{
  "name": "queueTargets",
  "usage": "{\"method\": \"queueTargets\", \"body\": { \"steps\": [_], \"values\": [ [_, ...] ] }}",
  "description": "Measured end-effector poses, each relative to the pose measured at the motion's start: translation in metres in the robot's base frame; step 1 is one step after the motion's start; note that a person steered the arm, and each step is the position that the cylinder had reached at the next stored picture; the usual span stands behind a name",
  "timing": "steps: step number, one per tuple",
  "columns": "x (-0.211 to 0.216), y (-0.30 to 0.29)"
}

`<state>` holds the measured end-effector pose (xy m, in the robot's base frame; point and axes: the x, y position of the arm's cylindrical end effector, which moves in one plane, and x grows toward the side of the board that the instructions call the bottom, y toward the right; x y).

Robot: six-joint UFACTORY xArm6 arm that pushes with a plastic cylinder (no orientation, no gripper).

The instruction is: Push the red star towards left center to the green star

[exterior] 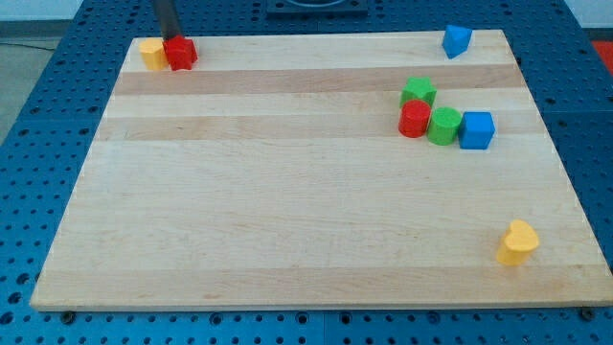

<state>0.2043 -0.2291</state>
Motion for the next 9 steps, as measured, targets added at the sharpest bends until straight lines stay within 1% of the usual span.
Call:
{"method": "queueTargets", "body": {
  "steps": [1,2,3,4,6,9],
  "values": [
    [0.022,0.005],
    [0.055,0.017],
    [0.088,0.046],
    [0.118,0.061],
    [0.164,0.080],
    [0.149,0.175]
  ]
}}
